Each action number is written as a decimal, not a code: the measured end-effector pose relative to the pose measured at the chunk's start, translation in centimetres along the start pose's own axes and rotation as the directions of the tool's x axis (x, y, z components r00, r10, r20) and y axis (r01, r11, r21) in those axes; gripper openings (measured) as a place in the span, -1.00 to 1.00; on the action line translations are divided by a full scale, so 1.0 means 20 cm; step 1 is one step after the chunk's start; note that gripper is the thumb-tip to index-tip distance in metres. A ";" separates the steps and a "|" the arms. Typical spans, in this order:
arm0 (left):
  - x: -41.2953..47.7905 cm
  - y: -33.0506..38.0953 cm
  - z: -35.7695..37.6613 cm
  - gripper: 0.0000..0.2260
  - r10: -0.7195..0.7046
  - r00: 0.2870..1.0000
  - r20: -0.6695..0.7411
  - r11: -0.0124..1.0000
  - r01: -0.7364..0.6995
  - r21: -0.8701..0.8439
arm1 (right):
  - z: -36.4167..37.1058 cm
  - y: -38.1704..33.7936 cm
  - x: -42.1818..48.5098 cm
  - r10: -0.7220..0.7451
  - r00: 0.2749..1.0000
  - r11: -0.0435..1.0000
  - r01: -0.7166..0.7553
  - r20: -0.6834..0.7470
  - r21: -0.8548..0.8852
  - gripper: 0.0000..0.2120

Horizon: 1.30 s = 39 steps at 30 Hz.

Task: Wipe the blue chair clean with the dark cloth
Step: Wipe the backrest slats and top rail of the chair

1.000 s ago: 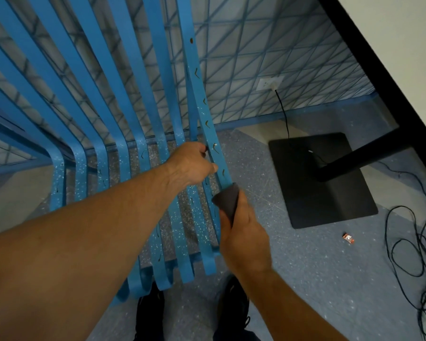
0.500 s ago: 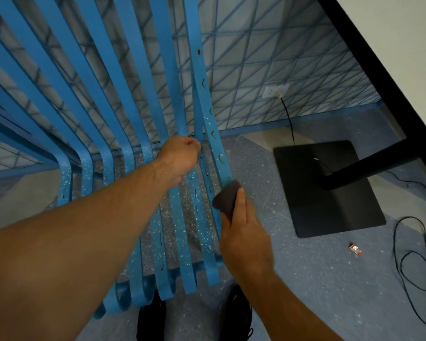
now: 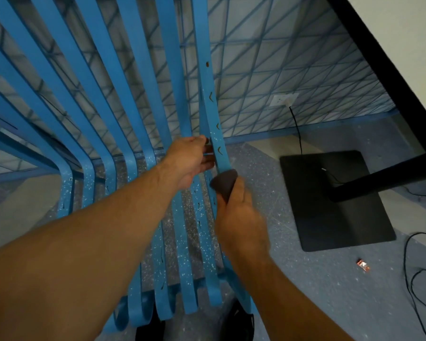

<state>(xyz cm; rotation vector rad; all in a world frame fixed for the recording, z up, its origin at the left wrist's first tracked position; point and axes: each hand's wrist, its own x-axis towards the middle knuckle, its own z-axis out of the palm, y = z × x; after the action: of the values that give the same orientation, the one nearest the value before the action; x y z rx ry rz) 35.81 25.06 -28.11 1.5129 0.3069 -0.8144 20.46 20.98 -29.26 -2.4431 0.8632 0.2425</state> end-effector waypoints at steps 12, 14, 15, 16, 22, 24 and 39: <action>0.13 0.16 0.00 -0.78 0.011 0.999 0.047 1.000 -0.012 0.007 | -0.03 -0.12 0.26 0.136 0.990 0.985 -0.133 -0.022 0.114 -0.55; 0.14 0.16 0.00 -0.76 -0.002 0.999 0.052 1.000 0.002 0.010 | -0.02 -0.08 0.22 0.063 0.997 0.991 -0.056 -0.055 0.121 -0.55; 0.15 0.16 0.00 -0.76 -0.007 0.998 0.055 1.000 0.006 0.011 | -0.01 -0.05 0.18 0.029 0.999 0.989 -0.022 -0.043 0.144 -0.55; 0.15 0.17 0.00 -0.76 -0.012 0.998 0.059 1.000 0.011 0.009 | 0.00 -0.02 0.14 0.000 1.000 0.986 0.003 -0.015 0.166 -0.52; 0.20 0.21 0.01 -0.79 0.051 0.998 0.044 0.999 -0.050 -0.018 | -0.01 0.00 0.12 0.068 0.995 0.981 -0.081 0.079 0.175 -0.51; 0.22 0.23 0.01 -0.80 0.090 0.995 0.033 0.996 -0.089 -0.010 | -0.02 -0.06 0.21 0.147 0.986 0.974 -0.158 0.075 0.165 -0.58; 0.26 0.23 -0.01 -0.84 0.200 0.974 0.105 0.964 -0.215 0.155 | -0.04 -0.05 0.19 0.048 0.995 0.982 -0.064 0.089 0.180 -0.49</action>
<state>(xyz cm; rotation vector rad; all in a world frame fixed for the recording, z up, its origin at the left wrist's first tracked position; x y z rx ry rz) 42.43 23.16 -27.95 1.6273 0.0132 -0.7508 24.00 19.22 -29.32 -2.2246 0.8780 0.2728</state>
